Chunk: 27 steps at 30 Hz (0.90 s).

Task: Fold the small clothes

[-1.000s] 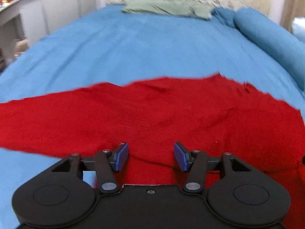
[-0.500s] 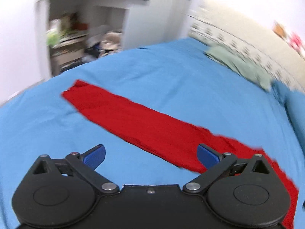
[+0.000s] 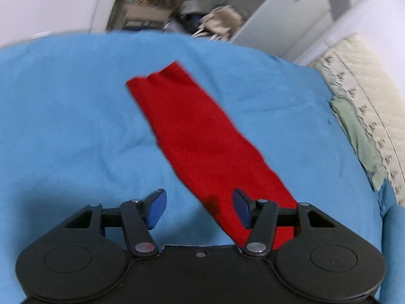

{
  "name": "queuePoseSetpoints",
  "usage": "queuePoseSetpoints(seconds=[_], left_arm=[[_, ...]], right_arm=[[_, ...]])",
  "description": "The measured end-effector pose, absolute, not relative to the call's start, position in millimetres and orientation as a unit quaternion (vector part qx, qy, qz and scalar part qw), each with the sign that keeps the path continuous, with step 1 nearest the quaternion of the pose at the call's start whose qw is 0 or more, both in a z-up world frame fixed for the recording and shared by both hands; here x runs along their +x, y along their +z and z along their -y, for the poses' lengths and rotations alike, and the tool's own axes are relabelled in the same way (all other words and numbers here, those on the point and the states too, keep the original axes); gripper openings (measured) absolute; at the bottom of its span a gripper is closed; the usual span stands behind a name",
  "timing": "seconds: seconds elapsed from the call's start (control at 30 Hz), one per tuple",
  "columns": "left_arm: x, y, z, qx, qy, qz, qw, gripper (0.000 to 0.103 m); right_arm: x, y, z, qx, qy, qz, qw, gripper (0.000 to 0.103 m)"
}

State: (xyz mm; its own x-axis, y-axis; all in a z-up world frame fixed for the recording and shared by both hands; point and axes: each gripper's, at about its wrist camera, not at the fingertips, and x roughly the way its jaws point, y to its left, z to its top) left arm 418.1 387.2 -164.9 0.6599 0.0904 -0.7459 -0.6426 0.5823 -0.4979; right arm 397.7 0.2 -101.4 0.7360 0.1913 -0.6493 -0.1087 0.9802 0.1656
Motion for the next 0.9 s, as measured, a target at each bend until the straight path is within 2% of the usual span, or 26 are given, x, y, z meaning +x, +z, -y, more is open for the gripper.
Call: queuePoseSetpoints(seconds=[0.2,0.27,0.3,0.33,0.4,0.47,0.63,0.9], left_arm=[[427.6,-172.9,-398.5,-0.399,0.224,-0.325,0.827,0.056],[432.8,-174.1,-402.3,-0.390,0.229,-0.320,0.833,0.049],[435.9,-175.8,-405.5,-0.383,0.234,-0.318,0.835,0.040],[437.6,-176.4,-407.2,-0.378,0.242,-0.318,0.835,0.024],[440.0,-178.5,-411.7,-0.377,0.258,-0.318,0.830,0.007],[435.7,-175.5,-412.2,-0.390,0.256,-0.308,0.829,0.005],[435.8,-128.2,-372.2,-0.318,0.230,-0.278,0.877,0.005],[447.0,-32.8,-204.8,-0.211,0.075,-0.210,0.952,0.005]], right_arm=[[406.4,-113.0,-15.8,0.055,0.065,-0.360,0.929,0.103],[408.7,-115.2,-16.4,0.055,0.065,-0.358,0.930,0.103],[410.4,-116.6,-14.8,0.054,0.066,-0.357,0.930,0.103],[412.2,-117.9,-14.9,0.054,0.064,-0.355,0.931,0.103],[414.2,-119.6,-13.3,0.057,0.063,-0.353,0.932,0.103],[415.2,-121.5,-9.4,0.062,0.060,-0.348,0.934,0.103],[416.5,-117.9,11.8,0.069,0.055,-0.338,0.937,0.103],[407.0,-89.8,92.7,0.054,0.036,-0.321,0.945,0.103]])
